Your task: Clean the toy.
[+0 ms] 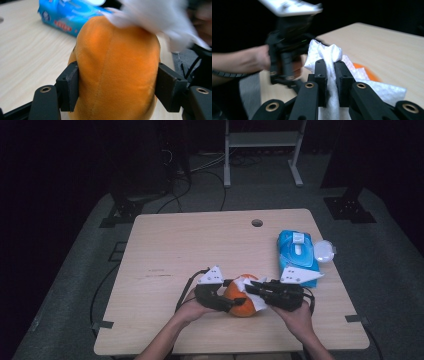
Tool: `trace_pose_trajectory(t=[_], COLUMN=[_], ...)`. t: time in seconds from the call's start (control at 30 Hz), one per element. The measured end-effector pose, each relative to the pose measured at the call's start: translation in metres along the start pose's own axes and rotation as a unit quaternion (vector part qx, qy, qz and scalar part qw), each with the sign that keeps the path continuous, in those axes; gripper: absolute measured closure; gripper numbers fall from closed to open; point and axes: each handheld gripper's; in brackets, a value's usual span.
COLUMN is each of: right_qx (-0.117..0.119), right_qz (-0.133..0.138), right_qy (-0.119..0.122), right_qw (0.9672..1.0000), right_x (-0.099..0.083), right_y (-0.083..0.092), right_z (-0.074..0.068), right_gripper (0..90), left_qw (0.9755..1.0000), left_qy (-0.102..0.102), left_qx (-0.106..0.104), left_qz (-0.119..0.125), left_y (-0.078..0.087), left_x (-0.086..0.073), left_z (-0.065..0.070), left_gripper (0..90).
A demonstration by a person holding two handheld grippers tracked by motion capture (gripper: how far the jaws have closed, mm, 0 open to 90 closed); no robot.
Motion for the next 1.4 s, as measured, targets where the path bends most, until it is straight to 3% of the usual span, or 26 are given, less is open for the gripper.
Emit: trace_pose_trajectory(t=[0.07, 0.17, 0.3, 0.4, 0.57, 0.7, 0.8, 0.93, 1.2, 1.4], right_qx=[-0.007, -0.020, -0.049, -0.058, -0.057, -0.036, -0.023, -0.027, -0.061, -0.047], right_qz=[-0.011, -0.005, -0.002, -0.002, -0.008, -0.008, -0.016, -0.019, -0.006, -0.008], right_qy=[0.015, 0.010, -0.010, -0.027, -0.029, -0.020, 0.001, 0.014, -0.007, -0.027], right_qw=[0.9998, 0.9997, 0.9988, 0.9980, 0.9979, 0.9991, 0.9996, 0.9993, 0.9981, 0.9985], right_x=[-0.001, 0.000, -0.006, -0.011, -0.016, -0.013, -0.009, -0.004, -0.005, -0.012], right_y=[-0.005, -0.001, 0.008, 0.014, 0.018, 0.014, 0.006, 0.001, 0.010, 0.016], right_z=[-0.003, 0.004, 0.021, 0.029, 0.027, 0.016, 0.006, 0.004, 0.024, 0.033], right_gripper=[80.9, 81.1, 81.0, 81.0, 80.9, 80.9, 80.9, 81.0, 80.9, 80.9], left_qw=[1.0000, 1.0000, 0.9999, 1.0000, 0.9998, 0.9991, 0.9997, 0.9998, 0.9996, 0.9995], left_qy=[0.000, -0.007, -0.011, -0.002, 0.018, 0.039, 0.021, 0.005, -0.027, -0.032], left_qx=[0.000, -0.003, -0.001, 0.003, 0.007, 0.012, 0.015, 0.020, 0.011, -0.004], left_qz=[-0.003, -0.005, -0.006, -0.001, 0.005, 0.010, 0.004, 0.001, -0.004, -0.003], left_y=[0.001, 0.000, -0.001, -0.001, 0.000, 0.000, -0.003, -0.006, -0.010, -0.005], left_x=[-0.001, -0.002, -0.003, -0.004, -0.006, -0.006, -0.006, -0.004, -0.004, -0.002], left_z=[0.000, 0.002, 0.002, 0.000, -0.004, -0.005, -0.001, 0.006, 0.015, 0.009], left_gripper=[29.1, 28.7, 28.5, 27.8, 26.7, 26.3, 25.6, 25.6, 23.7, 14.7])
Point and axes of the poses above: each handheld gripper's, and its own axes: y roughly backward along the jaws, x roughly out of its top, z roughly to its right, and after that the axes turned 1 degree about -x, right-handed
